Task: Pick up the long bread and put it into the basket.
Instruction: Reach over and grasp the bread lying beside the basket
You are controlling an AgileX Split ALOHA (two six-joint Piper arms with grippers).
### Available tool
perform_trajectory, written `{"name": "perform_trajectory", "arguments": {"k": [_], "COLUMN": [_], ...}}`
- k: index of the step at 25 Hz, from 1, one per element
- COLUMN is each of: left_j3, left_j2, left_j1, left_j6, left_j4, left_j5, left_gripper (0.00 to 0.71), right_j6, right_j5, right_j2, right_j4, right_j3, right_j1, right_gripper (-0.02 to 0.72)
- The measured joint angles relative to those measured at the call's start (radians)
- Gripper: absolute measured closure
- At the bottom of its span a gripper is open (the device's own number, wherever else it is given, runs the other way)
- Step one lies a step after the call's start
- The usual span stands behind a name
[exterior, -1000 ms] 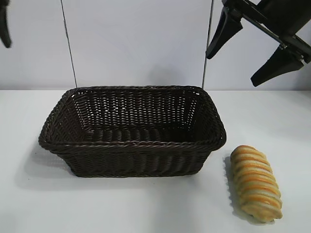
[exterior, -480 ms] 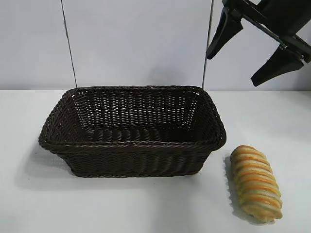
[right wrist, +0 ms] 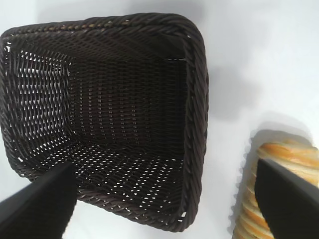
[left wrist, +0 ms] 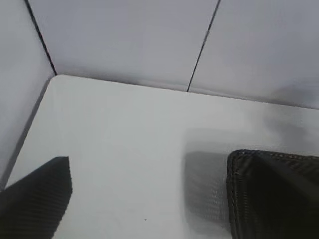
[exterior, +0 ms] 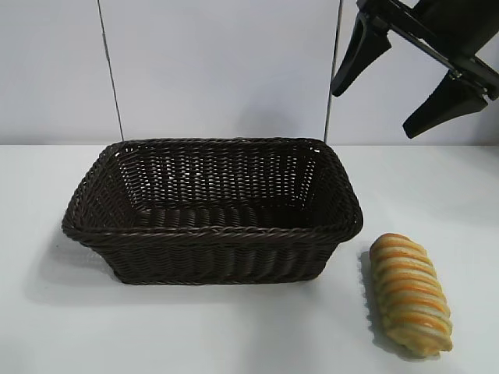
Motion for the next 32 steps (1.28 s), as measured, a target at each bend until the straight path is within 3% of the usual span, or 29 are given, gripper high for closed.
{"name": "perform_trajectory", "arguments": {"k": [5,11,17,20,27,32], "left_j3": [0.225,0.41,0.549,0.61,0.733,0.734], "left_j2": [-0.258,-0.544,-0.648,-0.654,-0.654,-0.661], "left_j1": [0.0,0.0,0.0,0.0,0.0,0.0], "left_j6": [0.045,0.044,-0.009,-0.011,-0.004,0.026], "left_j4": [0.003,0.006,0.005,-0.014,-0.055,-0.09], "left_j5": [-0.058,-0.019,0.033,0.035,0.04,0.038], "left_gripper": [0.016,0.016,0.016,0.016,0.016,0.016], "right_j6": [-0.001,-0.008,-0.034,-0.024,0.075,0.088], "right_j5": [0.0,0.0,0.015,0.043,0.109,0.13], "right_j2": [0.0,0.0,-0.003,-0.021,-0.137,-0.214], "right_j4": [0.0,0.0,-0.016,-0.089,-0.297,-0.326], "right_j3": [0.0,0.0,0.0,0.0,0.0,0.042], "right_j1": [0.0,0.0,0.0,0.0,0.0,-0.028], "right_gripper": [0.008,0.008,0.008,0.008,0.008,0.008]}}
